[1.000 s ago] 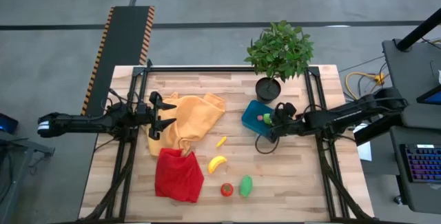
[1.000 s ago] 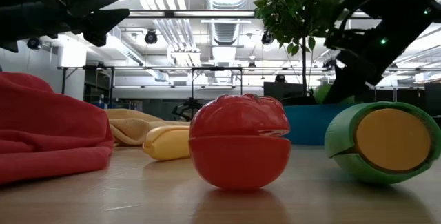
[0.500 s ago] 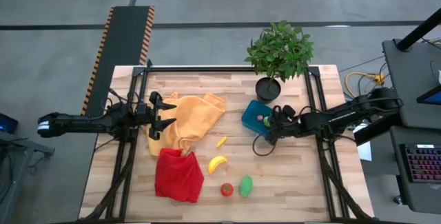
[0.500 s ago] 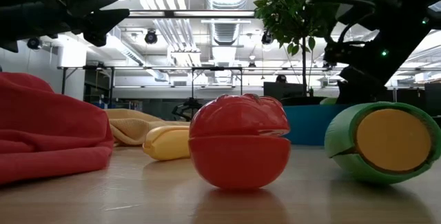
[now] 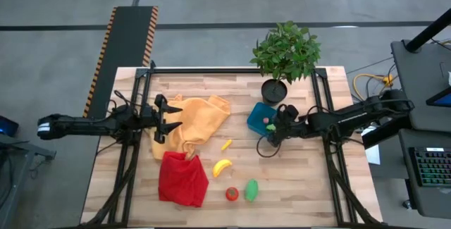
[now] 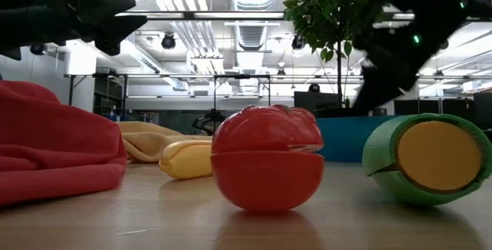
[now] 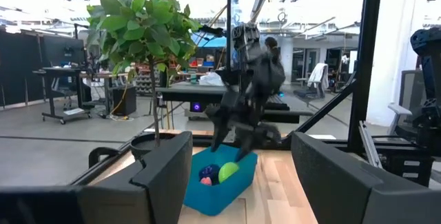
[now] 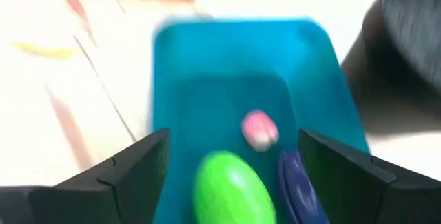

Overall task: Pick and placing Produce into tupperware
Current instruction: Put the small corn into the blue bin

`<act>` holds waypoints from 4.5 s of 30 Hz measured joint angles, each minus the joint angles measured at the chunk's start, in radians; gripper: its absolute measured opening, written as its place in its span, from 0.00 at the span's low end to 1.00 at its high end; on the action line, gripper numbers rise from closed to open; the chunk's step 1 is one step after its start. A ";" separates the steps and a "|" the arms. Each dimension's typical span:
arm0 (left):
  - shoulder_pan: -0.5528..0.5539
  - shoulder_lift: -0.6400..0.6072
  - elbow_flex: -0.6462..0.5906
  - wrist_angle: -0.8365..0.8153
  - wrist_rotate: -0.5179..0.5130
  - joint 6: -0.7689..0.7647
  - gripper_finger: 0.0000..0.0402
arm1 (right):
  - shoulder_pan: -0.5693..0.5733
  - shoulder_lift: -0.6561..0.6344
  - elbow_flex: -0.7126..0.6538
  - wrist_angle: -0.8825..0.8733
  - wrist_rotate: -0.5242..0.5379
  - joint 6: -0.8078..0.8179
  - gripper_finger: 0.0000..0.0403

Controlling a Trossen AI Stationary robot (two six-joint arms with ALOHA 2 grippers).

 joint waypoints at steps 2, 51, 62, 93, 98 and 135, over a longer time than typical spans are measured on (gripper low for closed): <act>0.000 0.004 0.000 -0.001 0.000 0.000 0.58 | 0.007 -0.026 0.034 0.010 -0.001 -0.016 0.76; -0.002 0.588 0.502 -0.317 0.012 -0.030 0.58 | 0.301 -0.084 0.033 0.715 0.036 -0.598 0.67; -0.052 0.905 0.873 -0.692 0.019 -0.152 0.58 | 0.303 -0.268 0.031 0.632 0.060 -0.654 0.66; -0.191 1.428 1.294 -1.078 -0.251 -0.702 0.58 | 0.301 -0.301 0.020 0.507 0.136 -0.646 0.63; -0.193 1.448 1.299 -1.152 -0.250 -0.738 0.58 | 0.301 -0.301 0.020 0.505 0.136 -0.646 0.63; -0.234 1.533 1.285 -1.113 -0.235 -0.837 0.58 | 0.301 -0.301 0.016 0.477 0.136 -0.645 0.61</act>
